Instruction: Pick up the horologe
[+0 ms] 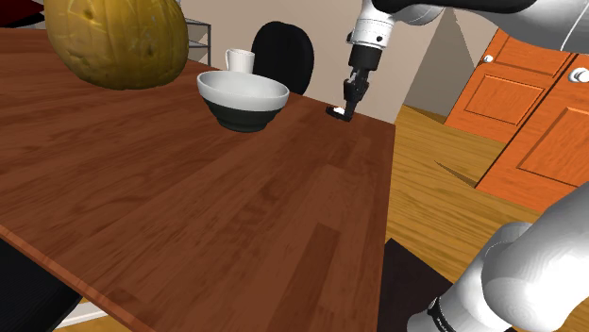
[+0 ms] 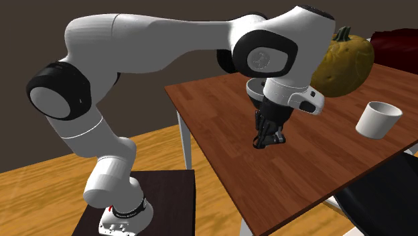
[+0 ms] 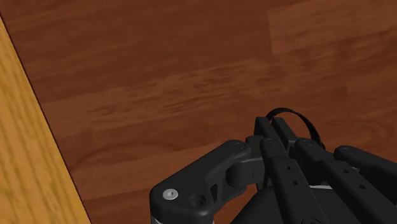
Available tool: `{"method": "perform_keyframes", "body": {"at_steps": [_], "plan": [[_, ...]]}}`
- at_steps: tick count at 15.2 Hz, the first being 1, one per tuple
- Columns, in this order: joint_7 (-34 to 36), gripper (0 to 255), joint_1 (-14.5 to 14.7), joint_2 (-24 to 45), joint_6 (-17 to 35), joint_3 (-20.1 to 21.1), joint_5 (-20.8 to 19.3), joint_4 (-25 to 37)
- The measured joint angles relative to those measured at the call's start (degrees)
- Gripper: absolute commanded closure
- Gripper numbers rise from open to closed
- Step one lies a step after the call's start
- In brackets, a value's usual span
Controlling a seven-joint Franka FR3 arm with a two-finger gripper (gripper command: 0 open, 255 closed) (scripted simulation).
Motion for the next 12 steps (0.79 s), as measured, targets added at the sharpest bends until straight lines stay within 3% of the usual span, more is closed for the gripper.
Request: {"method": "perform_keyframes", "body": {"at_steps": [12], "plan": [[0.33,255,-0.02,3.01,-9.46,-0.17,0.37,12.46]]}}
